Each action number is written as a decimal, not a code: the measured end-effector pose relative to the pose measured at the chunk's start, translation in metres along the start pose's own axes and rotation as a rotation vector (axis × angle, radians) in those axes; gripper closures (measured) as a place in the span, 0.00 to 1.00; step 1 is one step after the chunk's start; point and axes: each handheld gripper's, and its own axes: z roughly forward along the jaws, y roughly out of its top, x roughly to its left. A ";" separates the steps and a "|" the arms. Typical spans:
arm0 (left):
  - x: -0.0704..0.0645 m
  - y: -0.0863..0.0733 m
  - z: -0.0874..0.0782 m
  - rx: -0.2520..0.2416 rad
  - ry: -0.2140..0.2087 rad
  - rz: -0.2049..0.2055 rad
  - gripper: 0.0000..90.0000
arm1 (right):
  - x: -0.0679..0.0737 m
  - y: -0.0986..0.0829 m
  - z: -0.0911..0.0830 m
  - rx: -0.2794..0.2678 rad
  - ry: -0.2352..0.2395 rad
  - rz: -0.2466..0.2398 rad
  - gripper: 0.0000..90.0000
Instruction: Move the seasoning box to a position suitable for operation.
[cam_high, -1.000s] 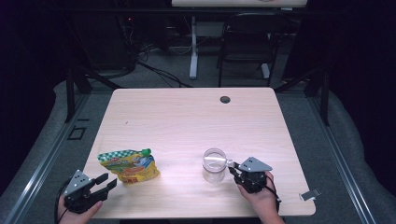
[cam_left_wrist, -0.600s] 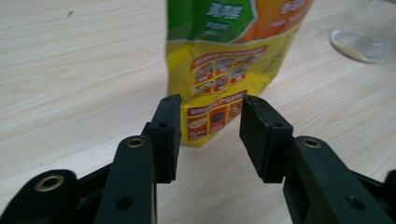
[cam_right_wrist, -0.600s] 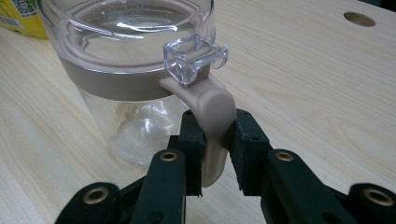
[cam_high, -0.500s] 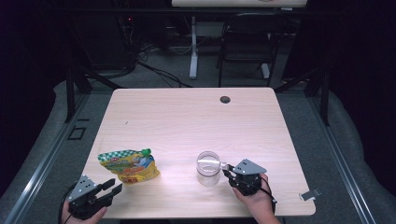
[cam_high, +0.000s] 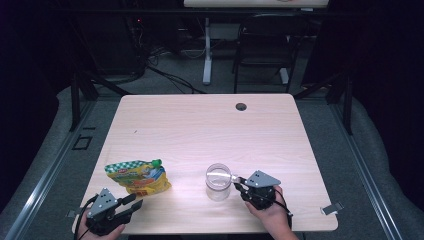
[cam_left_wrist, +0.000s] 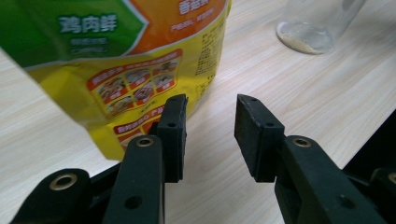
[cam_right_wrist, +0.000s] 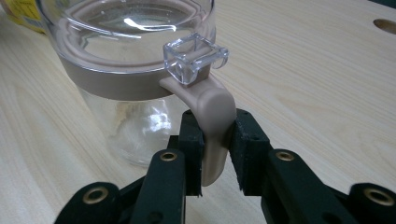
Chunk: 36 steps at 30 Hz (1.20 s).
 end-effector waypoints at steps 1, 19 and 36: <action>0.000 0.001 0.001 0.000 -0.003 0.003 0.71 | 0.000 0.000 0.000 0.000 0.000 0.000 0.83; -0.019 0.024 0.025 0.001 -0.074 0.082 0.74 | -0.004 0.006 -0.018 -0.008 -0.010 0.007 0.85; -0.048 0.057 0.061 -0.011 -0.146 0.099 0.79 | -0.005 0.027 -0.035 0.009 -0.027 0.093 0.80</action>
